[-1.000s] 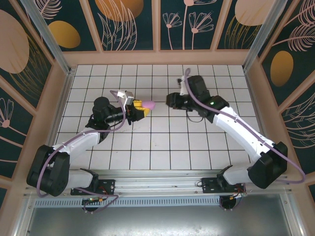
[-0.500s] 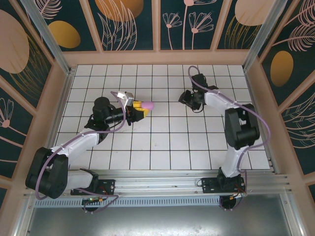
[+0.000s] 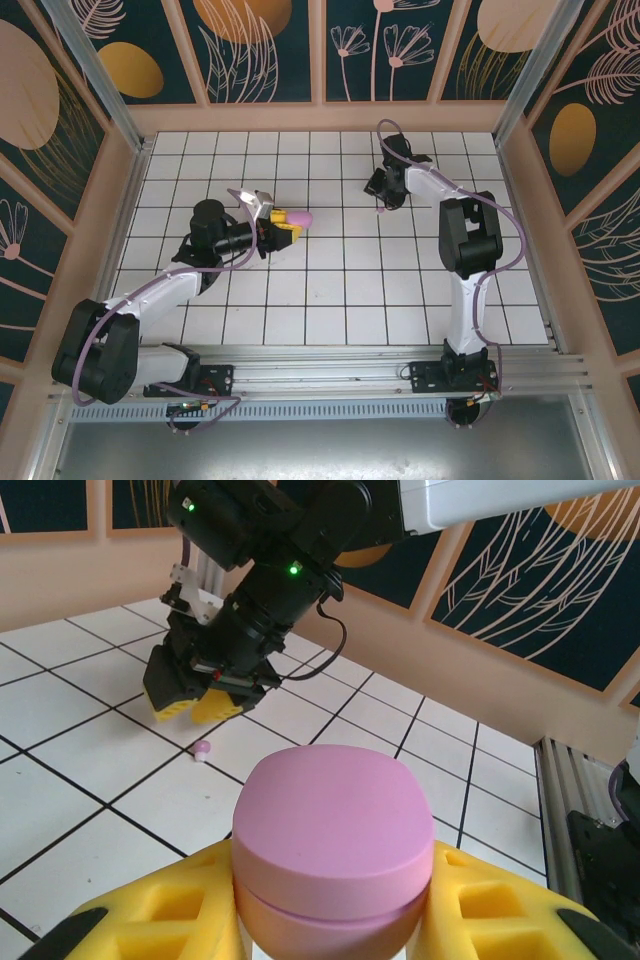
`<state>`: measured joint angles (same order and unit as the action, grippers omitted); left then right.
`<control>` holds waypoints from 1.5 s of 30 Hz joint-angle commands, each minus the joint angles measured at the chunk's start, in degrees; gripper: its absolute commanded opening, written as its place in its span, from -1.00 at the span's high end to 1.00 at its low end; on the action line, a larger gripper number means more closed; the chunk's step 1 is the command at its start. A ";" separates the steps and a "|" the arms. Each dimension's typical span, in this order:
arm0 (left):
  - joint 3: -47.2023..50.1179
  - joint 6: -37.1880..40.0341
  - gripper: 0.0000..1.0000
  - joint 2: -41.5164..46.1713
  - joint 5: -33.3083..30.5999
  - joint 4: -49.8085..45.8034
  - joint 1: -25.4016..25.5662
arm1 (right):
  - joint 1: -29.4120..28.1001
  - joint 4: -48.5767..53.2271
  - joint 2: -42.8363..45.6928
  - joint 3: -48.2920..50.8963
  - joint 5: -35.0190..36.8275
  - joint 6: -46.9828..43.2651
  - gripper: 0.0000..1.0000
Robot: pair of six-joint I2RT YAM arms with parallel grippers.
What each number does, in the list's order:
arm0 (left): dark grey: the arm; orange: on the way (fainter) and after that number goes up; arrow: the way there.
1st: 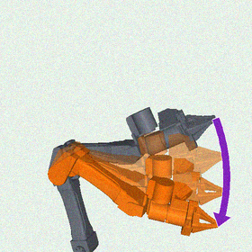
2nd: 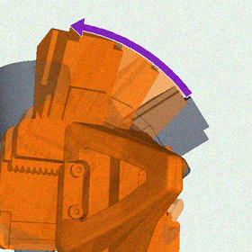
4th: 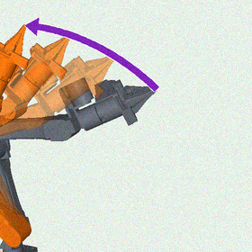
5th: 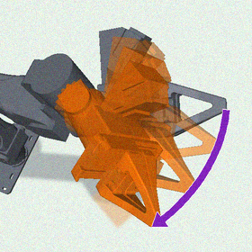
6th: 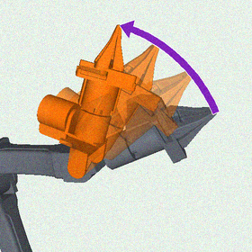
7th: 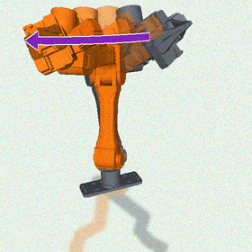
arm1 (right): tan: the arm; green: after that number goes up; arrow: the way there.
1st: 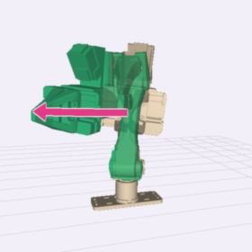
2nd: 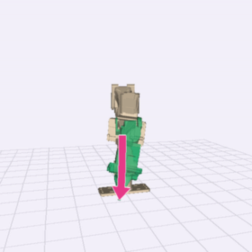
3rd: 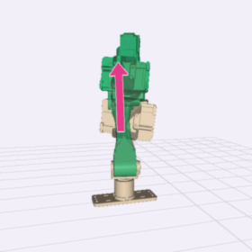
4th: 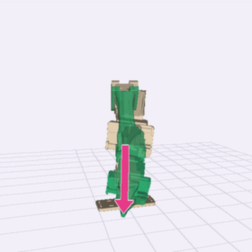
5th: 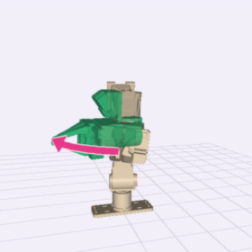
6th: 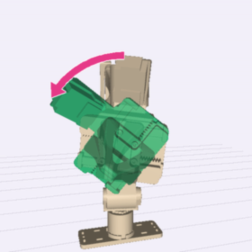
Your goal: Insert wireless bluetooth earbuds into charging case
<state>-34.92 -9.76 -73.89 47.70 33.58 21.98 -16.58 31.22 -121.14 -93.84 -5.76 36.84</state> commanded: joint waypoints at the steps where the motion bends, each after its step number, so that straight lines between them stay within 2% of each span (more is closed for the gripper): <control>1: 0.29 1.10 1.00 -1.02 0.85 0.60 0.26 | 0.34 4.50 -1.03 -1.96 2.07 0.94 0.09; 5: 0.03 0.88 1.00 -1.95 1.04 0.52 0.25 | 0.08 4.99 -0.17 -0.50 3.11 2.07 0.00; 11: 0.36 0.48 1.00 -2.22 1.10 1.20 0.28 | 0.06 4.50 0.07 2.49 3.40 2.62 0.00; 22: 1.14 0.09 1.00 -0.99 1.26 1.84 0.24 | -0.35 4.89 -3.24 0.63 3.53 2.19 0.15; 39: 2.13 -0.21 1.00 0.87 1.29 2.01 0.26 | -3.41 11.55 -9.08 -8.71 6.37 -2.62 0.38; 45: 2.45 -0.26 1.00 1.51 1.36 2.18 0.26 | -4.05 13.34 -9.73 -10.22 8.36 -4.50 0.54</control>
<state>-32.93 -9.69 -73.93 47.77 33.65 21.98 -19.84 41.43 -129.62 -102.45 1.15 34.04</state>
